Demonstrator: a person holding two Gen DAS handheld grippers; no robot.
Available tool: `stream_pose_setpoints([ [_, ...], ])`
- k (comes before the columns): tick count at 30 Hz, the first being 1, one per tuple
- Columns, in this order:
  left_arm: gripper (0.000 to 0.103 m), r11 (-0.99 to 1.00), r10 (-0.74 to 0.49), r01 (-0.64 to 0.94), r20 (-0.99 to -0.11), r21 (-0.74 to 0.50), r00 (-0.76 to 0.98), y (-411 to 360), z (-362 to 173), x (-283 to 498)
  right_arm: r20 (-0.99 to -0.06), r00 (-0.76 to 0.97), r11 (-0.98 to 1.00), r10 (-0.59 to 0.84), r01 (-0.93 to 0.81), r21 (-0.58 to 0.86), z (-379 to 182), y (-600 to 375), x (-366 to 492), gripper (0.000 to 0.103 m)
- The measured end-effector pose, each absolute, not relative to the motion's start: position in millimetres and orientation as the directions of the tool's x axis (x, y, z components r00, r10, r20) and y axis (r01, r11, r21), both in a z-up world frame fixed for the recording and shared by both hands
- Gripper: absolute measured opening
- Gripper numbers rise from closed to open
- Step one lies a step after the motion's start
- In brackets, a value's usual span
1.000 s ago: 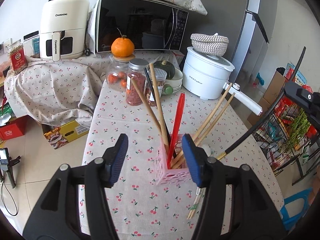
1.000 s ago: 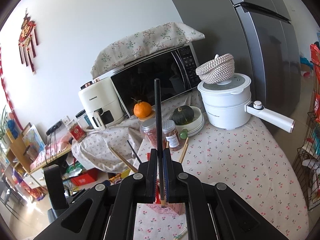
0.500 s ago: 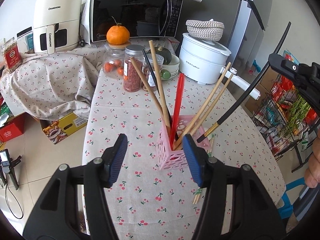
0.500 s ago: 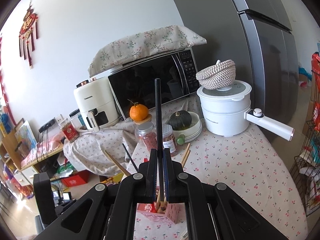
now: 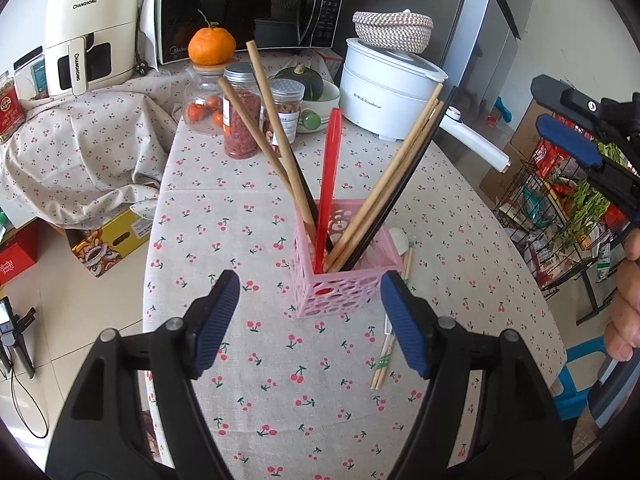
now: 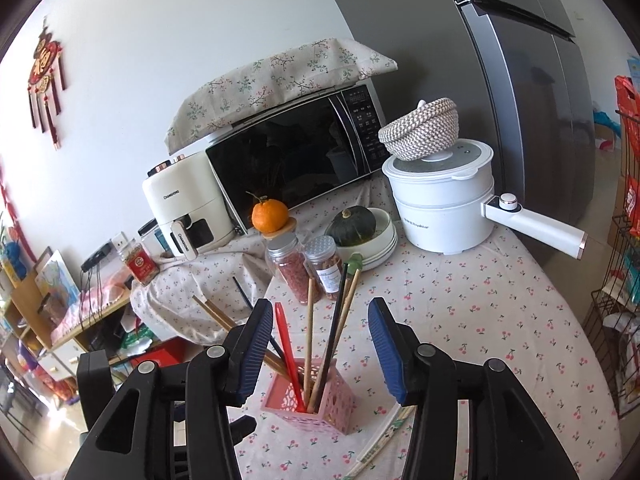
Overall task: Organize utensils
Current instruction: 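Move the right tool down onto the white spoon and close it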
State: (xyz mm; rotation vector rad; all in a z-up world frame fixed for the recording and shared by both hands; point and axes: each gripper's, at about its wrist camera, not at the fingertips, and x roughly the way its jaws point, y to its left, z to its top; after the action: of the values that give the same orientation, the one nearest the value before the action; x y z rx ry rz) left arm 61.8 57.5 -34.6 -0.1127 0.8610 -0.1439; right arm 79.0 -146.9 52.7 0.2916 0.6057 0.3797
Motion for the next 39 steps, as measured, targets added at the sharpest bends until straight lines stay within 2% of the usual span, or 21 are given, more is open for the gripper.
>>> stream_pose_setpoints([
  [3,0.078,0.982,-0.185,0.086,-0.759,-0.168,0.624,53.5,-38.6,61.5,-0.520,0.754,0.905,0.400,-0.235,0.355,47.3,-155.9,78.3,0.063],
  [7,0.081,0.980,-0.196,0.087,-0.781,-0.180,0.593,47.7,-45.7,63.0,-0.595,0.720,0.927,0.356,-0.194,0.320,27.2,-163.6,82.5,0.068],
  [13,0.082,0.983,-0.184,0.089,-0.807,-0.162,0.562,40.1,-54.8,65.6,-0.723,0.639,0.964,0.264,-0.146,0.223,-19.5,-165.3,99.9,0.069],
  [18,0.082,0.984,-0.176,0.079,-0.825,-0.159,0.537,39.9,-60.0,66.8,-0.799,0.544,0.967,0.255,-0.118,0.227,-60.2,-167.5,120.2,0.068],
  [20,0.082,0.985,-0.174,0.074,-0.832,-0.159,0.526,40.8,-61.8,67.2,-0.820,0.507,0.963,0.266,-0.108,0.246,-74.5,-166.6,130.4,0.066],
  [22,0.082,0.984,-0.176,0.074,-0.838,-0.161,0.517,42.9,-63.9,67.5,-0.834,0.475,0.959,0.280,-0.101,0.265,-87.4,-164.7,140.3,0.047],
  [25,0.082,0.984,-0.178,0.073,-0.846,-0.164,0.503,46.0,-66.8,68.4,-0.849,0.417,0.944,0.325,-0.096,0.315,-105.9,-159.1,153.8,0.034],
  [28,0.082,0.983,-0.182,0.073,-0.852,-0.169,0.490,49.0,-68.9,69.8,-0.859,0.383,0.939,0.339,-0.083,0.334,-119.7,-152.0,164.4,0.032],
  [39,0.082,0.978,-0.204,0.066,-0.859,-0.197,0.470,52.8,-71.6,73.0,-0.891,0.382,0.969,0.244,-0.068,0.237,-145.5,-129.5,200.6,0.033],
])
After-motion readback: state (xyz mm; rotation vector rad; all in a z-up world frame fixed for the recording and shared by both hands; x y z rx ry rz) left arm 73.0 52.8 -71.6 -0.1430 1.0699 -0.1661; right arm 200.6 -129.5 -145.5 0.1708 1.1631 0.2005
